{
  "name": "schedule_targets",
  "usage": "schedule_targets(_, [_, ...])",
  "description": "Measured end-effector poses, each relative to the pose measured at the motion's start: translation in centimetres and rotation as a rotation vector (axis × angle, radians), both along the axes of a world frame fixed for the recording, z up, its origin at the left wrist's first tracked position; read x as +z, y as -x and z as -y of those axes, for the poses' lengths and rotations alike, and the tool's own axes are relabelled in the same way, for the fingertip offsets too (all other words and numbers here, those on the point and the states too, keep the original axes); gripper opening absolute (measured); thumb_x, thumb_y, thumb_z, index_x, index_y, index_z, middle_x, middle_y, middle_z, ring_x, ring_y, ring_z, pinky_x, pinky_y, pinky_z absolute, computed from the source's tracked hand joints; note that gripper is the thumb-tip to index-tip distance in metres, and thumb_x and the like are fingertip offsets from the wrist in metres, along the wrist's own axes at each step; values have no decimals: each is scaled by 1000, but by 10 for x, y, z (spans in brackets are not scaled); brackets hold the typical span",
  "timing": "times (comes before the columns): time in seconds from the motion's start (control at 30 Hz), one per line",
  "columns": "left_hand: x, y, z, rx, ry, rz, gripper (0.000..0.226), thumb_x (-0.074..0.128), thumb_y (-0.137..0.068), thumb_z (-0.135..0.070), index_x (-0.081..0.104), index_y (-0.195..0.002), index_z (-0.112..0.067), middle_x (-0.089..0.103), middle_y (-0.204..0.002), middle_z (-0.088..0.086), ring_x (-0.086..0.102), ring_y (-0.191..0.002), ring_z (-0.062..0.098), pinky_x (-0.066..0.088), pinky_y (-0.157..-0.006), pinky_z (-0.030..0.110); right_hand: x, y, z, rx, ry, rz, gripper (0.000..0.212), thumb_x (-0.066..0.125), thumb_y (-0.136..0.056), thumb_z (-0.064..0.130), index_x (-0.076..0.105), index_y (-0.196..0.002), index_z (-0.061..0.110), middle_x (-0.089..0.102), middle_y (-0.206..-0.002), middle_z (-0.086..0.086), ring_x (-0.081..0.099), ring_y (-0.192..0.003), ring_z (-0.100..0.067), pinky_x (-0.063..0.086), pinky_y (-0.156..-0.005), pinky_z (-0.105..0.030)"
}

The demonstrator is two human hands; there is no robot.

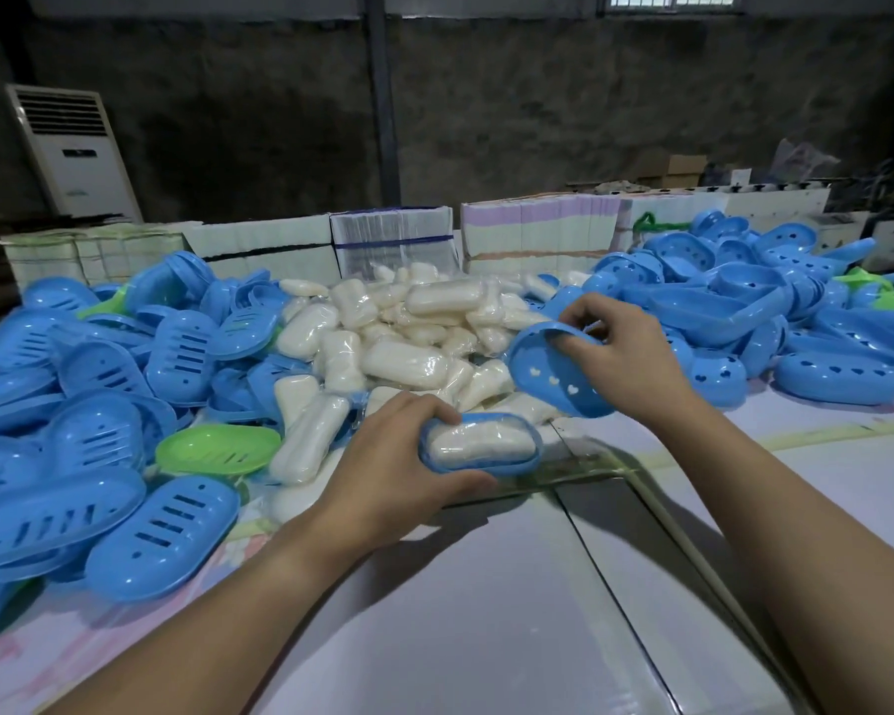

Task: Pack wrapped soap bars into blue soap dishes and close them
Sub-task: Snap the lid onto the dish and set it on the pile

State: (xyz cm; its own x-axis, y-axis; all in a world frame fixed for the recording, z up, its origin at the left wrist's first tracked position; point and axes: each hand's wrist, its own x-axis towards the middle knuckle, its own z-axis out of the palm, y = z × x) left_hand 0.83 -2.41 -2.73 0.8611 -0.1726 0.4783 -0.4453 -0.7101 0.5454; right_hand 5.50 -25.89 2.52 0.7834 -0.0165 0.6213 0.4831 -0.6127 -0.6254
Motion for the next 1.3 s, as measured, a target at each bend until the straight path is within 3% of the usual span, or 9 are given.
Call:
schedule_targets(0.2, [3,-3,-1,30,335,-79,53,98,-52,-26,64,-91,-34,70,-96,-8,67,-81,11,55,-71,21,-11,8,-25,275,-68,-295,3,56,-98,26,55,-95,25,60,-87,9,56,-79,-11,44,-72,-28])
schedule_targets(0.33, [5,-4,-5,6,442,-124,61,99,-52,-18,63,-100,-32,71,-85,-18,66,-66,1,50,-56,14,-11,9,-20,443,-96,-454,30,65,-91,31,57,-118,40,66,-110,11,66,-98,-9,54,-86,-30])
schedule_targets(0.5, [6,-7,-6,-15,554,-119,68,99,-52,-11,61,-104,-33,69,-102,-11,70,-71,0,53,-62,13,-12,6,-19,597,-247,-566,46,54,-84,41,53,-128,54,55,-138,14,59,-122,-13,46,-106,-42])
schedule_targets(0.6, [7,-8,-9,3,622,-124,58,98,-53,-15,69,-101,-27,75,-92,-6,70,-66,3,55,-59,18,-12,3,-17,587,-247,-485,40,52,-87,41,55,-123,60,52,-140,15,57,-123,-13,43,-109,-45])
schedule_targets(0.73, [11,-10,-12,-23,743,-133,51,95,-58,-11,70,-102,-18,72,-102,0,70,-67,1,51,-61,11,-13,5,-15,584,-199,-390,48,64,-85,47,50,-129,60,52,-139,12,59,-114,2,52,-97,-28])
schedule_targets(0.87, [10,-8,-8,-75,761,-166,52,94,-58,-5,70,-104,-14,72,-101,4,71,-66,4,52,-60,12,-20,5,-23,636,-188,-417,75,74,-75,47,45,-143,40,52,-142,8,57,-122,-4,49,-100,-29])
schedule_targets(1.03, [8,-5,-4,-127,816,-176,69,94,-57,-4,62,-115,-23,68,-112,5,76,-80,13,56,-63,16,-26,6,-31,667,-148,-520,77,74,-75,42,45,-145,31,57,-137,0,60,-119,-5,47,-98,-21])
schedule_targets(1.13, [7,-4,-3,-130,875,-189,78,95,-57,-3,58,-122,-26,68,-116,8,76,-87,13,57,-65,18,-26,7,-32,652,-139,-536,84,76,-70,48,45,-146,30,59,-135,0,61,-119,-8,46,-103,-28])
schedule_targets(1.3, [4,-4,2,-125,969,-205,87,97,-47,-18,60,-125,-24,73,-112,3,76,-92,14,57,-68,19,-26,8,-34,643,-171,-528,68,75,-74,42,52,-137,39,59,-133,-2,61,-117,-6,49,-101,-27])
